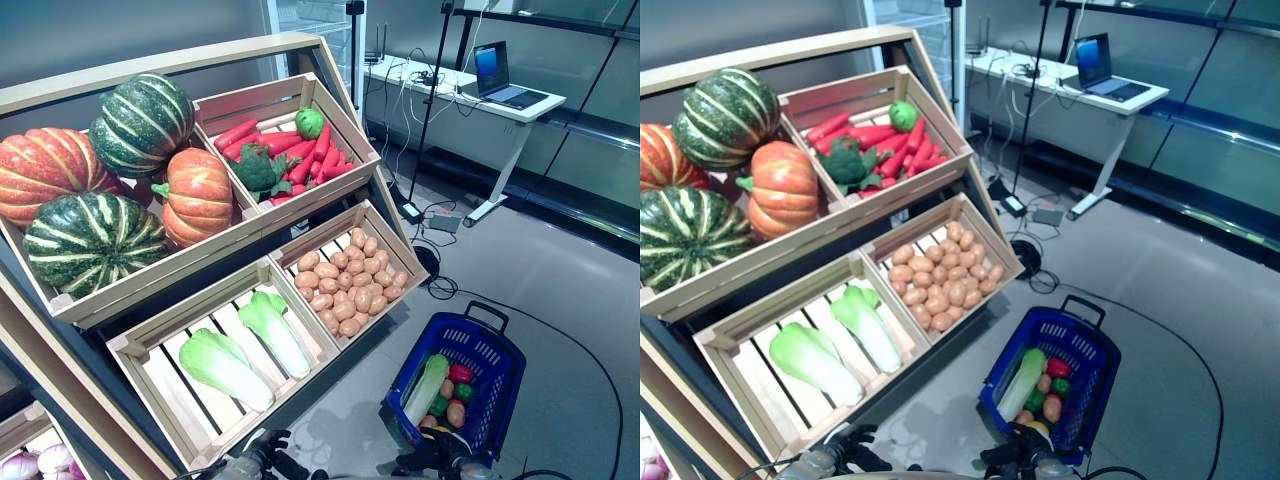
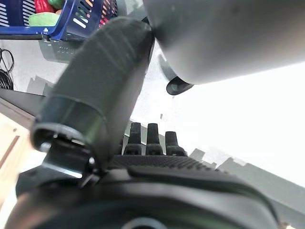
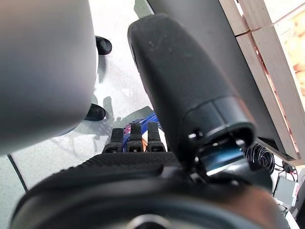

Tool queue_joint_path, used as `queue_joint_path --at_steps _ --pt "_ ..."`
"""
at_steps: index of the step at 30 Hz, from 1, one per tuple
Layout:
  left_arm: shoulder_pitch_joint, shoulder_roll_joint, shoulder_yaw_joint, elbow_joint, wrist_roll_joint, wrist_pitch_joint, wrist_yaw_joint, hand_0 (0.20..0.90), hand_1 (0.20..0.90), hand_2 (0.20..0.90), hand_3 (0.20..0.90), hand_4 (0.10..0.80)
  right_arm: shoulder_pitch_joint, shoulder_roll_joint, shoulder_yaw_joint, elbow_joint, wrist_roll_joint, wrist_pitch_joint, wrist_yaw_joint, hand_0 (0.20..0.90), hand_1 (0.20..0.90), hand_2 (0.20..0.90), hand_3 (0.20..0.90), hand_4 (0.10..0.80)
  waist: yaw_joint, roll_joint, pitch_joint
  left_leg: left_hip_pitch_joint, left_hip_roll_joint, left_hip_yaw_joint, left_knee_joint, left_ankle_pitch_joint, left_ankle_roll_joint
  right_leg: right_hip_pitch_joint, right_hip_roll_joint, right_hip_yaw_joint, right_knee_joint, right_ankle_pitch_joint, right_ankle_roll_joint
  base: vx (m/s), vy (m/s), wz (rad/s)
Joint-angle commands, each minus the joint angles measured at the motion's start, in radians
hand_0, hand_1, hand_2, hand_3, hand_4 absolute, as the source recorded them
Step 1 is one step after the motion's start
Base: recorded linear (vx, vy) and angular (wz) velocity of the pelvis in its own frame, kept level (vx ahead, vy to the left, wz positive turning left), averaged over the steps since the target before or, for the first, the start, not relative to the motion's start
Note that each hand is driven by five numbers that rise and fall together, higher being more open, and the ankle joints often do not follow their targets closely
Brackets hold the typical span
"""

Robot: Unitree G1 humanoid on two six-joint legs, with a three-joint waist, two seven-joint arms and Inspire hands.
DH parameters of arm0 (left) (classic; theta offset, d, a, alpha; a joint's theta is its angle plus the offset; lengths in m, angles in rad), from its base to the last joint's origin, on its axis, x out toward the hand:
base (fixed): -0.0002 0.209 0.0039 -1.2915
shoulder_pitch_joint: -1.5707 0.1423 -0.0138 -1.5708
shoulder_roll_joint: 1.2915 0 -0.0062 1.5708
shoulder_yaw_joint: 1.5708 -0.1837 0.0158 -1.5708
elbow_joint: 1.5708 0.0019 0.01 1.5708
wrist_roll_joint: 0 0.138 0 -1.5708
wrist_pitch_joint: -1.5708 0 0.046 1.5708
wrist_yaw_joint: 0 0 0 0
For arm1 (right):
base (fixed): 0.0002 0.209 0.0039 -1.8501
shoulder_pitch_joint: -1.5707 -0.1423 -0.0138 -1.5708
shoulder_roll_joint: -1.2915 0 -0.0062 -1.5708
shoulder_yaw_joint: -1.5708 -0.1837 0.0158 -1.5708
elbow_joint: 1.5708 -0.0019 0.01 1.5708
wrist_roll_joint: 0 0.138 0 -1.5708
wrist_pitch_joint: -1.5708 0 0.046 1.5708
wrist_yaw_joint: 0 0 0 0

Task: Put vegetables into the basket

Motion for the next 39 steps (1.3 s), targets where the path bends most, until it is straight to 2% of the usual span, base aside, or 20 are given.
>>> queue_joint_path --at_steps 1,10,13,19,25,27,30,31,32,35,39 --pt "-0.087 0.025 -0.007 0.004 0.038 -0.043 0.017 0.9 0.9 0.9 0.9 0.8 -0.084 -0.032 0.072 0.008 -0.029 -0.047 0.011 0.9 0.9 0.9 0.9 0.8 0.011 -0.016 0.055 0.049 -0.001 -0.007 0.063 -0.16 -0.051 0.05 -0.039 -0.01 0.031 -0.047 0.042 0.0 0.0 0.0" --pt "-0.083 0.018 -0.009 0.017 0.031 -0.038 -0.012 0.9 0.9 0.9 0.9 0.8 -0.081 -0.029 0.07 0.0 -0.032 -0.037 0.006 0.9 0.9 0.9 0.9 0.8 0.01 -0.018 0.054 0.052 0.0 -0.008 0.064 -0.163 -0.05 0.053 -0.037 -0.009 0.033 -0.052 0.039 0.0 0.0 0.0" --pt "-0.091 0.014 -0.009 0.019 0.013 -0.053 0.002 0.9 0.9 0.9 0.9 0.8 -0.086 -0.025 0.071 0.006 -0.03 -0.04 0.005 0.9 0.9 0.9 0.9 0.8 0.009 -0.018 0.053 0.052 0.0 -0.007 0.065 -0.164 -0.049 0.052 -0.035 -0.007 0.033 -0.052 0.039 0.0 0.0 0.0" --pt "-0.091 0.01 -0.007 0.034 0.029 -0.033 0.04 0.9 0.9 0.9 0.9 0.8 -0.089 -0.018 0.068 0.02 -0.022 -0.042 0.0 0.9 0.9 0.9 0.9 0.8 0.009 -0.016 0.053 0.058 0.0 -0.008 0.062 -0.164 -0.048 0.058 -0.033 -0.008 0.034 -0.054 0.037 0.0 0.0 0.0" --pt "-0.094 0.006 -0.001 0.035 0.019 -0.062 0.055 0.9 0.9 0.9 0.9 0.8 -0.089 -0.017 0.068 0.022 -0.025 -0.038 0.005 0.9 0.9 0.9 0.9 0.8 0.007 -0.018 0.048 0.063 0.003 -0.006 0.051 -0.158 -0.053 0.063 -0.031 -0.003 0.022 -0.048 0.037 0.0 0.0 0.0" --pt "-0.092 0.012 0.002 0.016 0.034 -0.106 0.044 0.9 0.9 0.9 0.9 0.8 -0.086 -0.017 0.069 0.014 -0.022 -0.028 0.004 0.9 0.9 0.9 0.9 0.8 0.008 -0.018 0.046 0.062 0.003 -0.009 0.048 -0.155 -0.056 0.063 -0.028 0.0 0.018 -0.046 0.037 0.0 0.0 0.0" --pt "-0.101 0.027 -0.004 -0.057 0.047 -0.178 0.027 0.9 0.9 0.9 0.9 0.8 -0.085 -0.017 0.075 0.001 -0.019 -0.018 -0.005 0.9 0.9 0.9 0.9 0.8 0.007 -0.019 0.049 0.06 0.005 -0.009 0.042 -0.151 -0.06 0.058 -0.026 0.003 0.017 -0.043 0.037 -0.049 -0.006 0.0" --pt "-0.113 0.046 -0.025 -0.153 0.06 -0.211 -0.008 0.9 0.9 0.9 0.9 0.8 -0.085 -0.023 0.08 -0.007 -0.021 -0.014 -0.004 0.9 0.9 0.9 0.9 0.8 0.006 -0.018 0.053 0.054 0.006 -0.007 0.042 -0.149 -0.059 0.051 -0.024 0.007 0.016 -0.042 0.036 -0.101 0.002 0.0" --pt "-0.123 0.07 -0.051 -0.237 0.057 -0.202 -0.054 0.9 0.9 0.9 0.9 0.8 -0.085 -0.033 0.082 -0.017 -0.025 -0.009 -0.002 0.9 0.9 0.9 0.9 0.8 0.006 -0.016 0.057 0.048 0.007 -0.005 0.041 -0.149 -0.058 0.045 -0.024 0.008 0.017 -0.041 0.036 -0.113 0.005 0.0" --pt "-0.148 0.142 -0.113 -0.413 0.067 -0.224 -0.073 0.9 0.9 0.9 0.9 0.8 -0.086 -0.057 0.09 -0.032 -0.027 -0.005 0.015 0.9 0.9 0.9 0.9 0.8 0.003 -0.008 0.067 0.042 0.008 -0.004 0.032 -0.142 -0.058 0.036 -0.022 0.01 0.011 -0.033 0.038 -0.072 0.013 -0.04" --pt "-0.184 0.22 -0.112 -0.566 0.104 -0.249 -0.016 0.9 0.9 0.9 0.9 0.8 -0.07 -0.066 0.087 -0.021 -0.058 -0.008 0.03 0.9 0.9 0.9 0.9 0.8 -0.002 0.003 0.064 0.04 0.008 -0.006 0.017 -0.135 -0.057 0.033 -0.018 0.014 0.0 -0.028 0.041 -0.001 0.012 -0.08"
